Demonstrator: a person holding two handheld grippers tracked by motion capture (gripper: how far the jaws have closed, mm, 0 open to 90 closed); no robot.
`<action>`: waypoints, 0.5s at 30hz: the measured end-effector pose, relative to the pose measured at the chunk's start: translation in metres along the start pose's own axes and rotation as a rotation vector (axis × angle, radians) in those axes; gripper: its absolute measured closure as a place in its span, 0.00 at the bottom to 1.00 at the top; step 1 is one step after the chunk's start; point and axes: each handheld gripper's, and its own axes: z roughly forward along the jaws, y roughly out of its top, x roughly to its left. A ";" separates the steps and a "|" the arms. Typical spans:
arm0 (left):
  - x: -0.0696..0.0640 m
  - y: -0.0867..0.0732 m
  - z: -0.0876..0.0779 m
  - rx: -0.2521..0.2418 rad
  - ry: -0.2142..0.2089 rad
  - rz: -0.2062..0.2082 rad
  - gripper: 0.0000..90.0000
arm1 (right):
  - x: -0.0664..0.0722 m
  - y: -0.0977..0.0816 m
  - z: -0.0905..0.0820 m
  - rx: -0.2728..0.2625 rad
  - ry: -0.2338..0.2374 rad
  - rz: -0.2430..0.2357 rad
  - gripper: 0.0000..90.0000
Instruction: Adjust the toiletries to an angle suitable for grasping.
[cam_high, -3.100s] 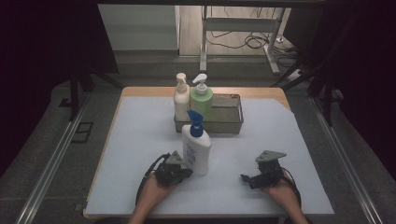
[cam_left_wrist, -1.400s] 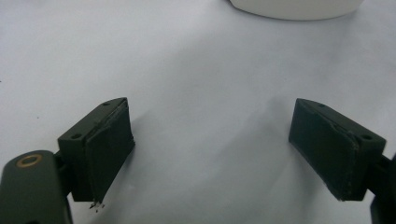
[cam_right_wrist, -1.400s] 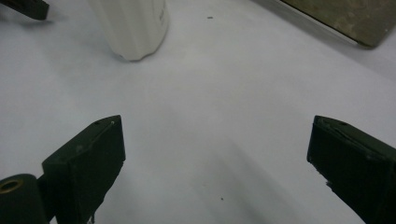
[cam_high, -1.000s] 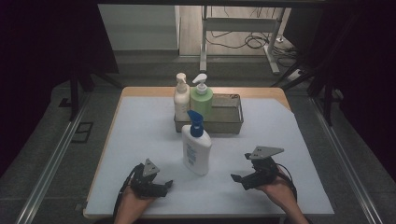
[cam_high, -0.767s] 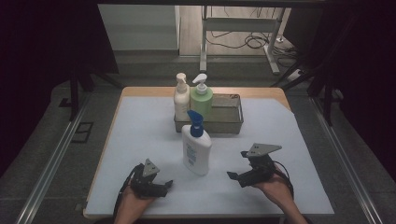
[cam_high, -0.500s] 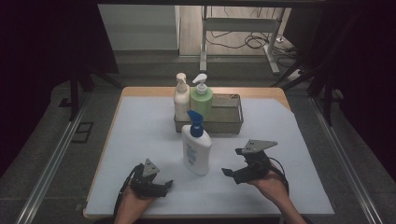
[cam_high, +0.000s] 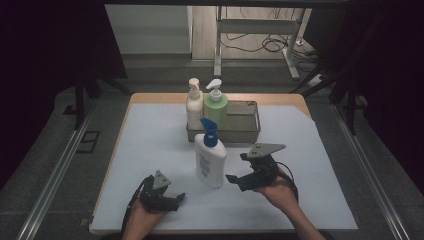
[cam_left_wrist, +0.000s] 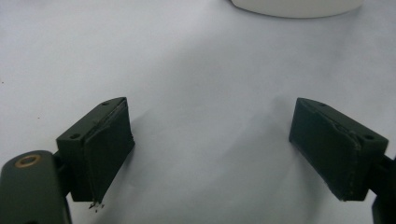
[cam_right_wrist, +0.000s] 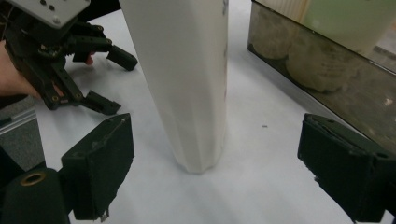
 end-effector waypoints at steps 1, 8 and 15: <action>0.000 0.000 0.000 0.000 0.000 0.001 0.14 | 0.001 0.003 0.003 -0.003 0.003 0.002 0.12; 0.000 0.000 0.000 0.000 0.000 0.001 0.14 | 0.009 0.015 0.014 0.010 -0.010 -0.019 0.12; 0.000 0.000 0.000 0.000 0.000 0.000 0.14 | 0.014 0.025 0.023 -0.001 -0.015 -0.009 0.14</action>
